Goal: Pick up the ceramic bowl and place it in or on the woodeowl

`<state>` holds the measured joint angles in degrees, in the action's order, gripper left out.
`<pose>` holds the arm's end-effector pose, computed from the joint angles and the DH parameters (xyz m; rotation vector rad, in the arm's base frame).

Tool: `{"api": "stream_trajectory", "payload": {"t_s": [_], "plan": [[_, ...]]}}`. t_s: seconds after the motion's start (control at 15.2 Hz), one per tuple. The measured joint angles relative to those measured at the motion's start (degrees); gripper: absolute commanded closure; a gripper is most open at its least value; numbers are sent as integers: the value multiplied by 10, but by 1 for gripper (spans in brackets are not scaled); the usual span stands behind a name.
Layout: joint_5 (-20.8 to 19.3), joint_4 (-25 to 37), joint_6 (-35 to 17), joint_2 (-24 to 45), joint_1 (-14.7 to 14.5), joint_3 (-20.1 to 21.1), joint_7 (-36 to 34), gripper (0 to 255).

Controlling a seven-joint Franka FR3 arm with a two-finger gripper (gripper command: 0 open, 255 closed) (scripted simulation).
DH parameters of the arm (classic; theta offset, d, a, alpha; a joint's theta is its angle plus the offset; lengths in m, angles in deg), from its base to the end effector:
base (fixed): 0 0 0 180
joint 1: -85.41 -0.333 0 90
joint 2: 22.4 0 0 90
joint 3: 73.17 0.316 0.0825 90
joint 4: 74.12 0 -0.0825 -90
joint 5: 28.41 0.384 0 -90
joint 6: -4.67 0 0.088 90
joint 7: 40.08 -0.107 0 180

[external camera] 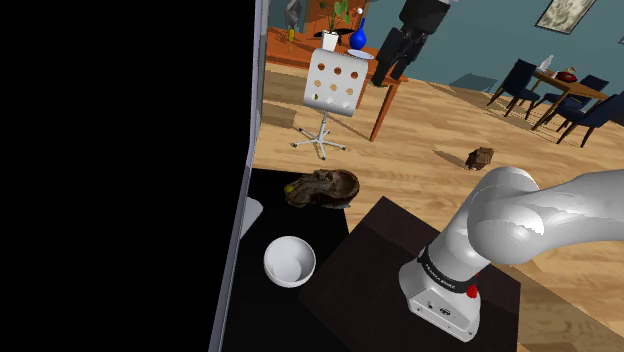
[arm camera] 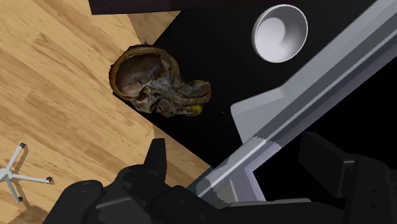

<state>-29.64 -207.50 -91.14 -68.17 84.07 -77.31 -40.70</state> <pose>0.3135 -0.0253 0.6167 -3.1041 0.0635 -0.2209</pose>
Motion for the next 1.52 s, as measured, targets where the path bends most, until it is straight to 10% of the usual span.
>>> {"api": "stream_trajectory", "payload": {"t_s": [1.52], "plan": [[85, -351, -410, 64, -67, 92, -91, 0]]}}
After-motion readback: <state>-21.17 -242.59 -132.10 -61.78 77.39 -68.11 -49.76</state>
